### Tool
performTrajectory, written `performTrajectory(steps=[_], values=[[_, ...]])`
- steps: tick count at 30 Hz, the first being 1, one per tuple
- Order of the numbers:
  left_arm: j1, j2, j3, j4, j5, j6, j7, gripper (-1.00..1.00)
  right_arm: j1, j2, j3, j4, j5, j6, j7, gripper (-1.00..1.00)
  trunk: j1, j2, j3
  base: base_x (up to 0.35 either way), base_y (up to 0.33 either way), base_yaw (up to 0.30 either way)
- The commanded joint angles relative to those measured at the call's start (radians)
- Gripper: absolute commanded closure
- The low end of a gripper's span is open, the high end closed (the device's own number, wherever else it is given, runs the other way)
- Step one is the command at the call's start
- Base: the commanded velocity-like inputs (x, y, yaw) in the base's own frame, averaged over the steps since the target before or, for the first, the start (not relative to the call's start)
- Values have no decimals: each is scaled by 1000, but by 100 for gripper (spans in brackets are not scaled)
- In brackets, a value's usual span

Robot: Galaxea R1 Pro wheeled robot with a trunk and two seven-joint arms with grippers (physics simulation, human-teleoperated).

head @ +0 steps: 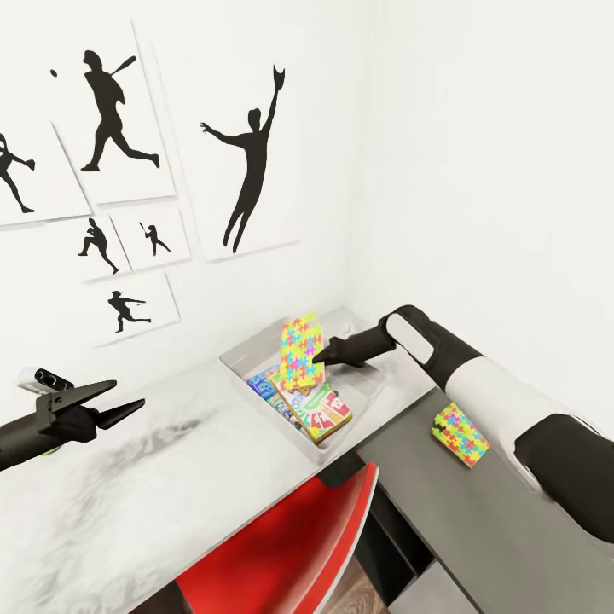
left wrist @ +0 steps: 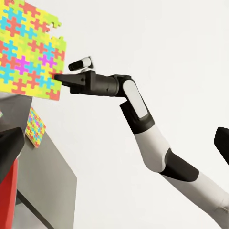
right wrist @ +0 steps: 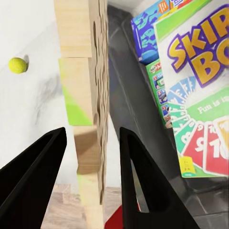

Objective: Put all the toys in the child's room - the three board games (two on the bed and one on the table), the two jigsaw puzzles on the table, and the tennis ball on the table - inside the toy box on the table in the child's room.

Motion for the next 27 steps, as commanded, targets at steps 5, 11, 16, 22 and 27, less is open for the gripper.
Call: performTrajectory(steps=[5,11,16,22,27], values=[[-1,0,0,0,-2,3,-4,-100,-2,-1,56,3,8,0,10,100,1,-2,-2,0,0,0],[-1,0,0,0,-2,3,-4,-100,-2,-1,73,57,69,0,13,100,1,-2,-2,0,0,0],[-1,0,0,0,-2,3,-4,-100,-2,-1,74,72,108,0,51,100,1,-2,-2,0,0,0],[-1,0,0,0,-2,3,-4,-100,-2,-1,75,74,112,0,68,100,1,-2,-2,0,0,0],[-1,0,0,0,-2,3,-4,-100,-1,-1,75,75,113,0,71,100,1,-2,-2,0,0,0]])
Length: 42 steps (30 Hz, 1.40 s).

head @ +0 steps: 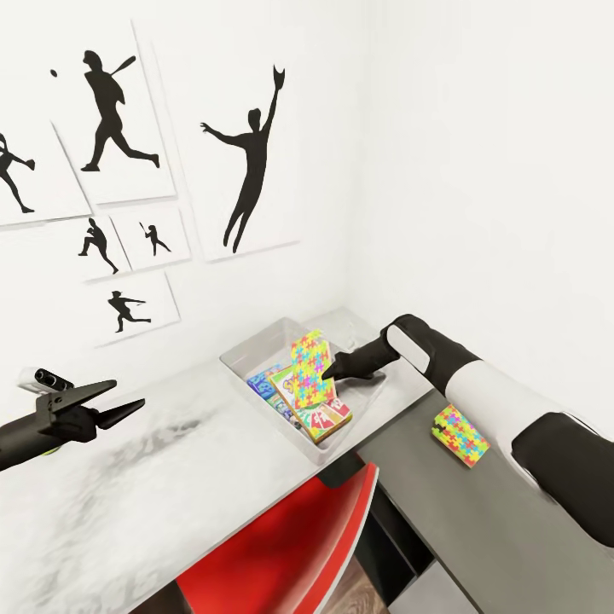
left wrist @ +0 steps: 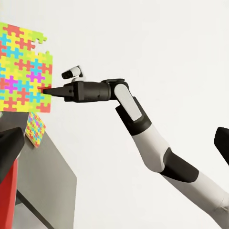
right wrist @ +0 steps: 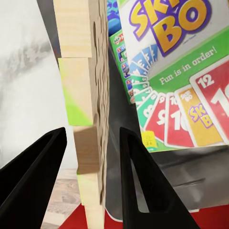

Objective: Put all the toys in the child's room - the three board games (two on the bed and one on the table), the two jigsaw puzzles on the table, and the tennis ball on the table - inside the toy box on the table in the child's room.

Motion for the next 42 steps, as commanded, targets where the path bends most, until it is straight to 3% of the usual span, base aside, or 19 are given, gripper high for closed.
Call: performTrajectory(steps=[1,18,19,42], values=[[-1,0,0,0,-2,3,-4,-100,-1,-1,5,-1,7,0,10,100,1,-2,-2,0,0,0],[-1,0,0,0,-2,3,-4,-100,-1,-1,5,-1,7,0,12,100,1,-2,-2,0,0,0],[-1,0,0,0,-2,3,-4,-100,-1,-1,5,-1,7,0,12,-100,1,-2,-2,0,0,0],[-1,0,0,0,0,3,-4,-100,-2,-11,-3,-15,4,-1,13,-100,1,-2,-2,0,0,0]])
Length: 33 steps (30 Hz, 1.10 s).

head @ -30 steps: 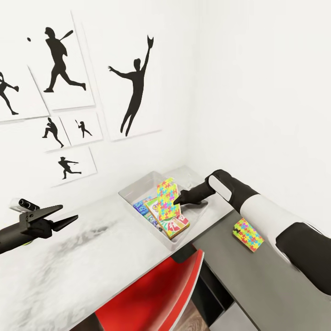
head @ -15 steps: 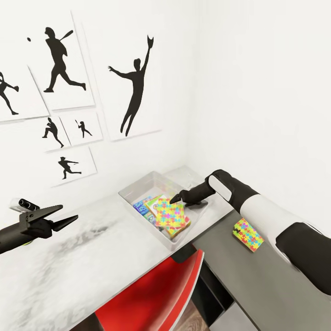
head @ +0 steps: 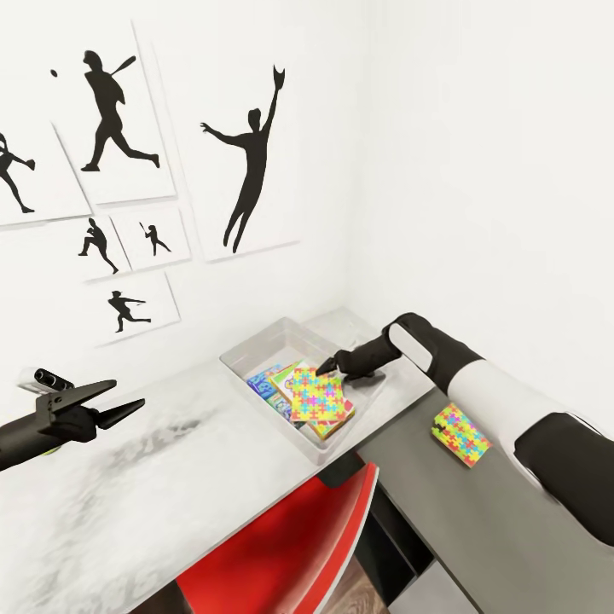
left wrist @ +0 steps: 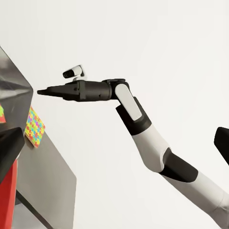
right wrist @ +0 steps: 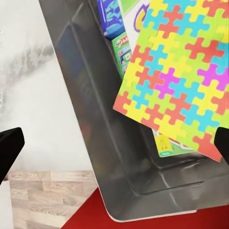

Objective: Put all the toys in the child's room - the three board games (two on the bed and one on the table), the two jigsaw puzzles on the table, and the tennis ball on the table - inside the toy box on the table in the child's room.

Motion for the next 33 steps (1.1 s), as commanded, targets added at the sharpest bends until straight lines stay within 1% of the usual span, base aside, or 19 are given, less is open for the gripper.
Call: performTrajectory(steps=[1,6,7,9,10,12,14,15,17,22,28,33], values=[[-1,0,0,0,-2,3,-4,-100,-2,-2,4,-6,7,-1,10,-100,1,-2,-2,-52,5,0],[-1,0,0,0,0,3,-4,-100,-2,-7,-4,-45,5,-2,10,-100,1,-2,-2,-147,39,-5],[-1,0,0,0,0,3,-4,-100,-2,-8,-12,-50,4,-2,10,-100,1,-2,-1,-80,22,-76],[-1,0,0,0,0,3,-4,-100,-1,-9,-34,-54,4,-3,9,-100,1,-2,0,-46,12,-131],[-1,0,0,0,0,3,-4,-100,0,-10,-53,-56,4,-3,9,-100,1,-2,1,-26,7,-165],[-1,0,0,0,0,3,-4,-100,1,-10,-74,-57,4,-3,9,-100,1,-2,3,-19,5,-178],[-1,0,0,0,0,3,-4,-100,3,-11,-109,-58,5,-3,7,-100,1,-2,5,-46,2,-197],[-1,0,0,0,0,3,-4,-100,4,-12,-120,-58,5,-3,7,-100,1,-2,6,-116,19,-205],[-1,1,0,0,0,3,-4,-100,5,-12,-129,-58,5,-3,6,-100,1,-2,9,-173,51,-209],[-1,2,0,0,0,3,-8,-100,6,-13,-138,-59,5,-5,3,-100,1,-2,14,-250,93,-212],[-1,3,0,0,0,3,-40,-100,8,-23,-140,-59,5,-7,0,-100,1,-2,21,-286,114,-214],[-1,3,0,0,-1,3,-49,-100,10,-27,-140,-58,5,-8,-2,-100,1,-2,27,-291,120,-215]])
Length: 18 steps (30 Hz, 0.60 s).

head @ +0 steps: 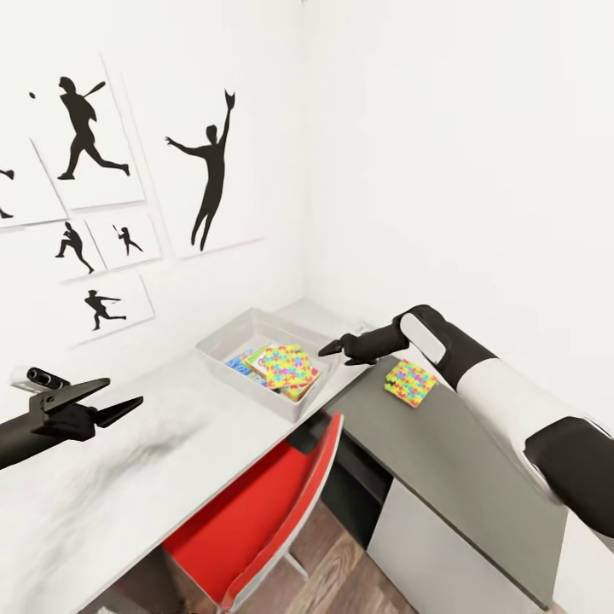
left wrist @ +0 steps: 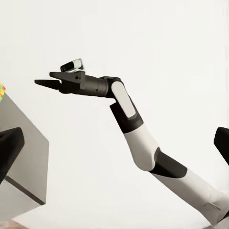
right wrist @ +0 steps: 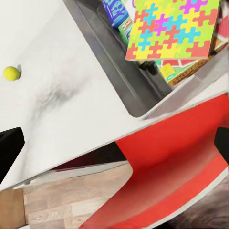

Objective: Put all the toys in the child's room - the three board games (two on the bed and one on the table), the two jigsaw puzzles on the table, and the tennis ball on the table - inside the toy box on the table in the child's room.

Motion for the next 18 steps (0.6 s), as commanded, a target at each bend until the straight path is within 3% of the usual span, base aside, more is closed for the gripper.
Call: performTrajectory(steps=[1,10,18], values=[[-1,0,0,0,-2,3,-5,-100,-2,-2,5,0,8,-1,10,-100,0,-2,-1,-292,129,-215],[-1,2,0,0,-2,3,-8,-100,3,-12,-11,1,8,-2,11,-100,0,-2,9,-273,142,-215],[-1,3,0,0,-2,3,-8,-100,9,-35,-41,3,8,-36,17,-100,0,-2,19,-61,38,-215]])
